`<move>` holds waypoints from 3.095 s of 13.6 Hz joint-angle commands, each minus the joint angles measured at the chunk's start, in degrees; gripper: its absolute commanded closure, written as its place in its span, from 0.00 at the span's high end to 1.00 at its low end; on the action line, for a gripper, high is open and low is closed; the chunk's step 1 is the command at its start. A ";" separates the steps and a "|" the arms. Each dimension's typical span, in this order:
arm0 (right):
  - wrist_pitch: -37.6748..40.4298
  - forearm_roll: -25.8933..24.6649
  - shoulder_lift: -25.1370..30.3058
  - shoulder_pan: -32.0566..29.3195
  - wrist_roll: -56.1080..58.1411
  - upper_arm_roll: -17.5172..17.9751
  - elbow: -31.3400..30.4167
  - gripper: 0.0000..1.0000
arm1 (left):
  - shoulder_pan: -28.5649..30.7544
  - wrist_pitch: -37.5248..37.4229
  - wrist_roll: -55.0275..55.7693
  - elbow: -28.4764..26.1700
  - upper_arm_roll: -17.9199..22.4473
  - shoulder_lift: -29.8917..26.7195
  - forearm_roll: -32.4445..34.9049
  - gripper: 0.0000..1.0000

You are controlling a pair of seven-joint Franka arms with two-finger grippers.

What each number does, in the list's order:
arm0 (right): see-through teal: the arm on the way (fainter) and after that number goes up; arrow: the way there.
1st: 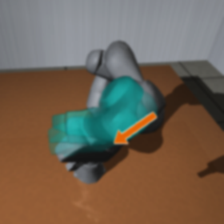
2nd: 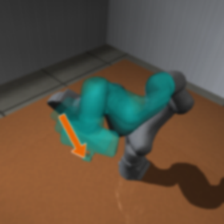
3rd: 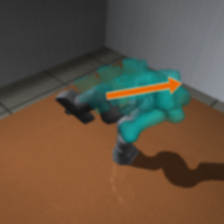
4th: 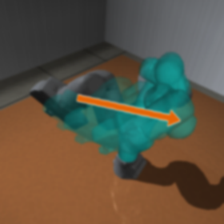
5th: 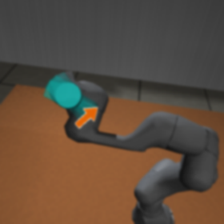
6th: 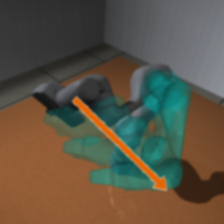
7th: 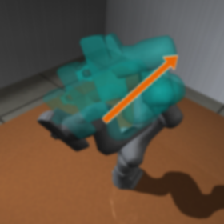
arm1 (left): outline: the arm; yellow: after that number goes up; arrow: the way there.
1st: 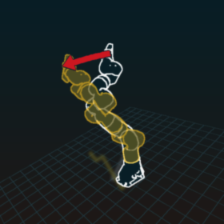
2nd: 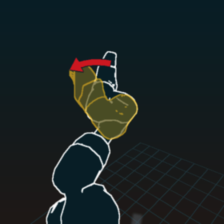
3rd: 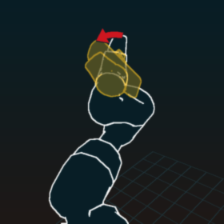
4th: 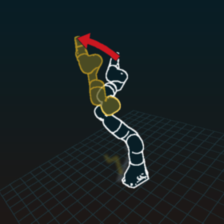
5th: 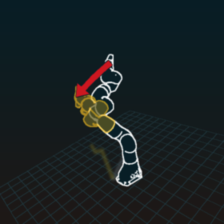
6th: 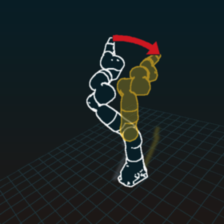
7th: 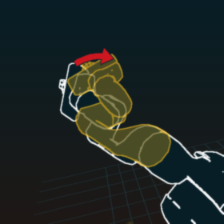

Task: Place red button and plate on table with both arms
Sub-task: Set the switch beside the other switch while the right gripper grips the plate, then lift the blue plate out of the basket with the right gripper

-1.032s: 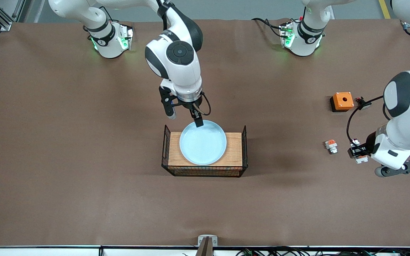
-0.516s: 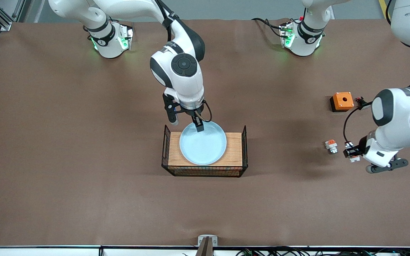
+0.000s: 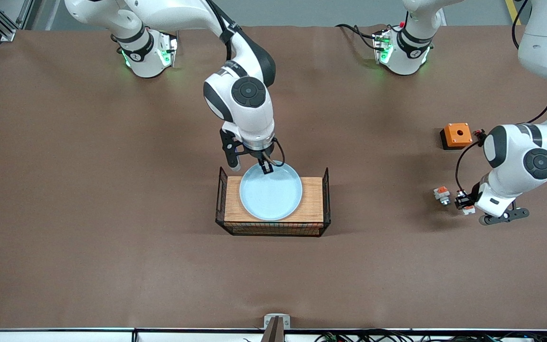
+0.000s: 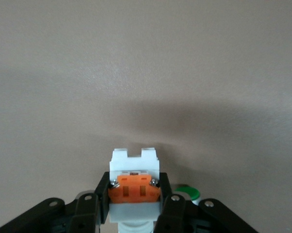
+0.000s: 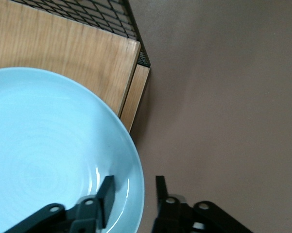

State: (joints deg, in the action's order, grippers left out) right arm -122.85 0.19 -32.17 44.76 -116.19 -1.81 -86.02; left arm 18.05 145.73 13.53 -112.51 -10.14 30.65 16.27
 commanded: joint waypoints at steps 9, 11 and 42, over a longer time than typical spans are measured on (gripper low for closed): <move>0.50 -2.48 -2.02 1.03 0.70 -0.47 1.82 0.00 | 1.46 1.75 -0.44 -1.83 -0.31 0.03 3.16 0.77; 0.50 -2.48 -2.02 1.03 0.97 -0.47 1.99 0.00 | 1.55 1.05 -0.44 -1.83 -0.49 -2.07 3.24 0.99; 26.29 -1.07 21.71 -42.20 101.13 -0.82 -14.42 0.01 | 1.64 -60.64 -0.34 33.41 -11.92 -25.72 -10.72 0.99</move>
State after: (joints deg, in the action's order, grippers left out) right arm -91.78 -1.18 -12.30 4.49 -19.62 -3.83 -94.49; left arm 19.13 86.97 14.68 -78.53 -22.12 6.50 7.47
